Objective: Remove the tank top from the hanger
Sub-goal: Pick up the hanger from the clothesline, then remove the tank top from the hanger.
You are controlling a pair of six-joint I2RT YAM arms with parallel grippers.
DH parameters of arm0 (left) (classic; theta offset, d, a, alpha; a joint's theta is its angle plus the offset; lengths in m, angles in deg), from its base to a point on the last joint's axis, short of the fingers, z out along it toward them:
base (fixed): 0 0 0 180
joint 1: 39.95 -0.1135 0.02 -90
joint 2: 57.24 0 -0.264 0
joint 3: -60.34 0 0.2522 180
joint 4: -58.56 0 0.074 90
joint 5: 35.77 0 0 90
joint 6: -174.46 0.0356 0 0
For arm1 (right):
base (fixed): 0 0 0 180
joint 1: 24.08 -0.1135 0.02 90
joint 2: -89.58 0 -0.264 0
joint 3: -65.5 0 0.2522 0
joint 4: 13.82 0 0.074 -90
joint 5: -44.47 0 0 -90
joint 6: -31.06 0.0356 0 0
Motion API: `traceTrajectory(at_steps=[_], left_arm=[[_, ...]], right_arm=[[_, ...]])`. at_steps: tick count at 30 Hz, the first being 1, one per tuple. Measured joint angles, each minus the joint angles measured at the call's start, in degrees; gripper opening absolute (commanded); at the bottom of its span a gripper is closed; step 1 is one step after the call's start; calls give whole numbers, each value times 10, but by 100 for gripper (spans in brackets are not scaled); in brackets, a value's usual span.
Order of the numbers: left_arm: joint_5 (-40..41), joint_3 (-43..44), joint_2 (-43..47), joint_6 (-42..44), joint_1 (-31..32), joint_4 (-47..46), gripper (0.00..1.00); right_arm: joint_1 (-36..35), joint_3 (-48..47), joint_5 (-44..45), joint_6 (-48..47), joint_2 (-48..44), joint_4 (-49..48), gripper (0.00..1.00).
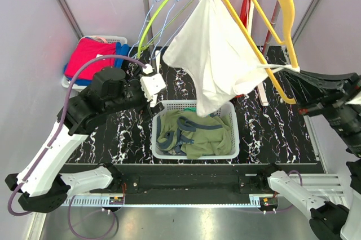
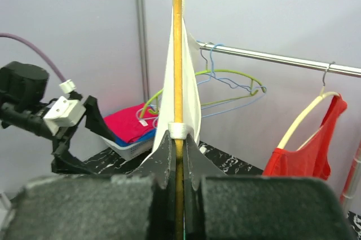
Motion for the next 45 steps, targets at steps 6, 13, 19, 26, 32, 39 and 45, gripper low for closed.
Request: traceTrajectory(at_steps=[6,13,19,26,32,39,45], left_arm=[[-9,0,0,0,-4,0,99],[-19,4,1,14,-5,9,99],[-57,53,0,35,-5,50,99],[-109,169,-7,76,-5,106,99],[-158,218,-33,112,-4,124,99],[-255,238,-114,181,-1,170,99],[-280,240,-146,187,-1,174,82]], right_arm=[[0,4,-37,3,-4,30,0],[0,37,-83,-29,-4,142,0],[0,69,-116,-72,-3,226,0],[0,115,-169,-122,-4,267,0],[0,155,-217,-151,-14,286,0],[0,165,-262,-168,-14,288,0],[0,165,-280,-172,-14,288,0]])
